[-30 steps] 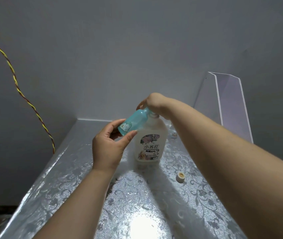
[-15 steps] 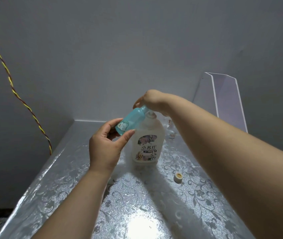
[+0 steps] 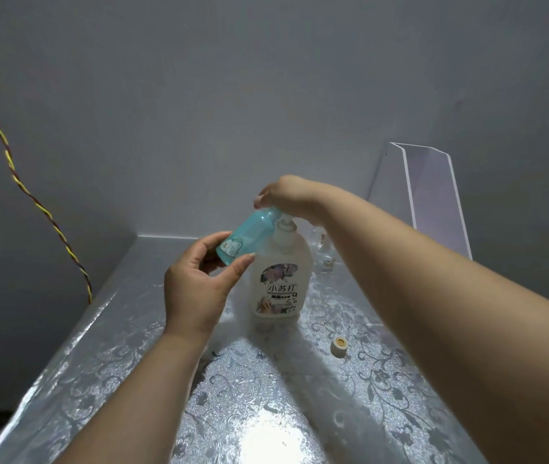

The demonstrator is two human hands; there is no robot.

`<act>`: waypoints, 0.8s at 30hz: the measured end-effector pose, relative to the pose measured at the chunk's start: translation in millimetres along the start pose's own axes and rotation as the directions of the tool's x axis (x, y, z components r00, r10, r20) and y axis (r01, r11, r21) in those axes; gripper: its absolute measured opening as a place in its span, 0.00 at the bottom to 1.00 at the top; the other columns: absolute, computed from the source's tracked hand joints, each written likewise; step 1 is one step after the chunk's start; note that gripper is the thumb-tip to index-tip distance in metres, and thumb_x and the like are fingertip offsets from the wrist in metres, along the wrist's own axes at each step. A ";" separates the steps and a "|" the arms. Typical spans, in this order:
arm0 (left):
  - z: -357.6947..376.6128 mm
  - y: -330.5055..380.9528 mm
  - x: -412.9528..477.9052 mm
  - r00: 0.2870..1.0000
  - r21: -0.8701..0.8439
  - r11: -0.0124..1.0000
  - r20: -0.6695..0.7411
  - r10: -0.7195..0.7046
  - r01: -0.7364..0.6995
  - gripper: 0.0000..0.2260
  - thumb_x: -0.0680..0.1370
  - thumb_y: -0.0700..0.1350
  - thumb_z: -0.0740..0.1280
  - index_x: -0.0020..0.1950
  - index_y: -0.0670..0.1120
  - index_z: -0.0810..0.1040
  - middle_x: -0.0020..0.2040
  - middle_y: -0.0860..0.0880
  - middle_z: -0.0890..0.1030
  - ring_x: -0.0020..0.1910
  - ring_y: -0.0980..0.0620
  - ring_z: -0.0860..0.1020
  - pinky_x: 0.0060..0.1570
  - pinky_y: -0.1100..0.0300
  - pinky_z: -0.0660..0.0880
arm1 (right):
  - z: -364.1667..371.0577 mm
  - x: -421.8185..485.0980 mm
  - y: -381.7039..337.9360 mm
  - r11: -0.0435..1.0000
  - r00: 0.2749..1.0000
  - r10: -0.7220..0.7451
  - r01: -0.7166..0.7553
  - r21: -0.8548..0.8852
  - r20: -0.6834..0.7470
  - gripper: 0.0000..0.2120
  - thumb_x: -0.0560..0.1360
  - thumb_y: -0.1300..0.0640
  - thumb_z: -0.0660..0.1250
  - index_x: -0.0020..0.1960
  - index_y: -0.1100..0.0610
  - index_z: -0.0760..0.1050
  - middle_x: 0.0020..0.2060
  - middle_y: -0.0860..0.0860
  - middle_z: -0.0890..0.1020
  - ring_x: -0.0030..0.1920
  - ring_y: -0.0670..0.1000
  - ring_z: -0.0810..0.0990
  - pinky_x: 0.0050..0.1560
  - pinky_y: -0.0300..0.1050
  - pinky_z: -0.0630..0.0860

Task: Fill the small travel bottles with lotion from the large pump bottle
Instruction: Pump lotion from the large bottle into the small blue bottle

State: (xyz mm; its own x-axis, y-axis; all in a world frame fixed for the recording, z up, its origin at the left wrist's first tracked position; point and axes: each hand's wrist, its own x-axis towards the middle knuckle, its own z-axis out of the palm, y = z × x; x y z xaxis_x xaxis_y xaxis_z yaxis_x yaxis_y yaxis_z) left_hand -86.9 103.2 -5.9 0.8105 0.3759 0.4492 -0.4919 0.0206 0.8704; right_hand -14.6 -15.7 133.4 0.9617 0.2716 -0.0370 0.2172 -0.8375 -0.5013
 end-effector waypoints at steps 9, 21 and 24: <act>-1.4 0.4 -0.4 1.000 0.014 1.000 -0.005 -0.007 0.007 0.17 0.61 0.52 0.78 0.48 0.57 0.82 0.44 0.55 0.86 0.45 0.55 0.83 0.50 0.57 0.79 | 7.4 2.8 -2.7 0.998 1.000 -0.020 0.019 -0.058 -0.011 0.17 0.80 0.65 0.57 0.66 0.62 0.75 0.64 0.57 0.76 0.63 0.58 0.76 0.61 0.47 0.72; -1.4 -1.4 -1.6 0.999 0.000 0.999 -0.003 -0.034 0.034 0.18 0.60 0.52 0.78 0.49 0.55 0.82 0.46 0.52 0.86 0.46 0.53 0.84 0.50 0.56 0.79 | 9.8 4.5 1.7 0.998 1.000 0.014 -0.015 -0.067 -0.019 0.17 0.80 0.61 0.58 0.66 0.62 0.74 0.65 0.59 0.75 0.67 0.58 0.73 0.67 0.49 0.70; -0.5 -0.2 -1.6 1.000 -0.014 1.000 0.001 -0.023 0.023 0.19 0.60 0.54 0.78 0.49 0.55 0.82 0.46 0.52 0.86 0.46 0.53 0.84 0.51 0.56 0.79 | 2.7 0.9 -1.8 0.991 1.000 -0.001 -0.003 -0.132 -0.027 0.17 0.80 0.59 0.58 0.65 0.64 0.74 0.64 0.60 0.76 0.65 0.59 0.74 0.65 0.48 0.70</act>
State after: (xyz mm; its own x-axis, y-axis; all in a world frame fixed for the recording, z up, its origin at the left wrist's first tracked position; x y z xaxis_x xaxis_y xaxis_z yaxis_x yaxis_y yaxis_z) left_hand -88.3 103.1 -6.9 0.8217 0.3749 0.4294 -0.4776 0.0416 0.8776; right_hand -14.6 -12.7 131.9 0.9656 0.2596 -0.0135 0.2349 -0.8934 -0.3829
